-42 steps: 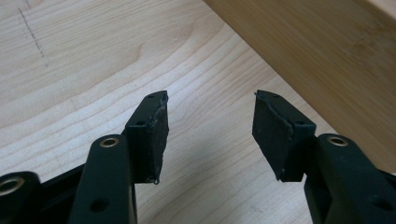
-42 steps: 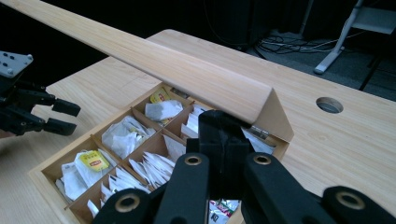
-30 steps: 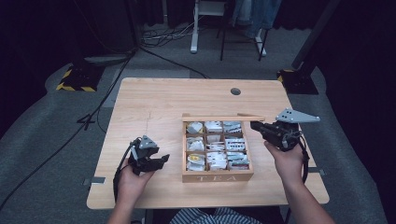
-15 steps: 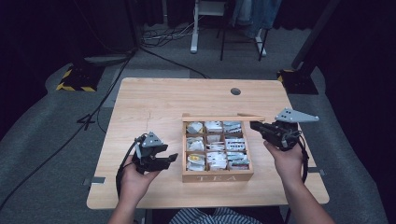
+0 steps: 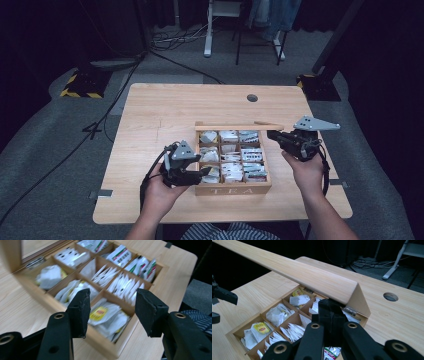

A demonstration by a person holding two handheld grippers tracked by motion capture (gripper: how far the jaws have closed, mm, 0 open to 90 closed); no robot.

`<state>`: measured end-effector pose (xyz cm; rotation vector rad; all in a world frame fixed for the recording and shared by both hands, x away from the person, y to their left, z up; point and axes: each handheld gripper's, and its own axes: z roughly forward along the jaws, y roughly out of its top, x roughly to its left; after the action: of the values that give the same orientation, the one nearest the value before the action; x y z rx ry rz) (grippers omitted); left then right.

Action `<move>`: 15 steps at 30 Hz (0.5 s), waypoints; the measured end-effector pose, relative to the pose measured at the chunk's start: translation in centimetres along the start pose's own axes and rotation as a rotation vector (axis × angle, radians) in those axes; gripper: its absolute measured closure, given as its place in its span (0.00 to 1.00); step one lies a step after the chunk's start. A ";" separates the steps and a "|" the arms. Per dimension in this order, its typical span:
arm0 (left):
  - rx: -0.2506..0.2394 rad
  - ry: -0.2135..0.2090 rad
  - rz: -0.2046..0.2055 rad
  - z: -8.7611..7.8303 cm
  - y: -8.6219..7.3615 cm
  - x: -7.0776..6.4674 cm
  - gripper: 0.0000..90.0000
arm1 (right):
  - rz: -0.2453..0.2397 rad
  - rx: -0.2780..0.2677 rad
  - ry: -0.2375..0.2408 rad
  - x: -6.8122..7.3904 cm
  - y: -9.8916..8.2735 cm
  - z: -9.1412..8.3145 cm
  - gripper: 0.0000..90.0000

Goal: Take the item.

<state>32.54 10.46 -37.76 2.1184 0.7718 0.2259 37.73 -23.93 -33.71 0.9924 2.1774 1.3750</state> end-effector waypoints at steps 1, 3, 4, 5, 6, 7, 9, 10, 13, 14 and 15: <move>0.000 -0.005 0.001 0.3 0.2 -0.3 0.52 | 0.000 0.000 0.001 0.0 0.0 0.0 1.00; 0.015 -0.018 0.015 0.7 0.7 -0.7 0.52 | 0.001 0.001 0.002 0.0 0.0 0.0 1.00; 0.018 -0.022 0.019 1.0 0.9 -0.9 0.52 | -0.002 -0.001 0.003 -0.1 0.0 0.0 1.00; 0.023 -0.026 0.023 1.3 1.1 -1.0 0.52 | -0.002 -0.001 0.004 -0.1 0.0 0.0 1.00; 0.023 -0.026 0.023 1.3 1.1 -1.0 0.52 | -0.002 -0.001 0.004 -0.1 0.0 0.0 1.00; 0.031 -0.043 0.025 1.6 1.4 -1.1 0.52 | -0.001 -0.004 0.003 -0.1 0.0 0.0 1.00; 0.031 -0.068 0.023 2.5 1.8 -1.1 0.53 | -0.001 -0.004 0.004 -0.1 0.0 0.0 1.00; 0.031 -0.068 0.023 2.5 1.8 -1.1 0.53 | 0.000 -0.004 0.003 -0.1 0.0 0.0 1.00; 0.050 -0.091 0.029 3.8 2.2 -1.2 0.53 | -0.002 -0.003 0.004 -0.1 0.0 0.0 1.00; 0.050 -0.091 0.029 3.8 2.2 -1.2 0.53 | -0.002 -0.003 0.005 -0.1 0.0 0.0 1.00; 0.060 -0.100 0.037 4.3 2.1 -1.4 0.53 | -0.002 -0.003 0.005 -0.1 0.0 0.0 1.00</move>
<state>34.17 5.78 -38.66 2.1839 0.6893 0.1168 37.84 -24.01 -33.71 0.9868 2.1781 1.3809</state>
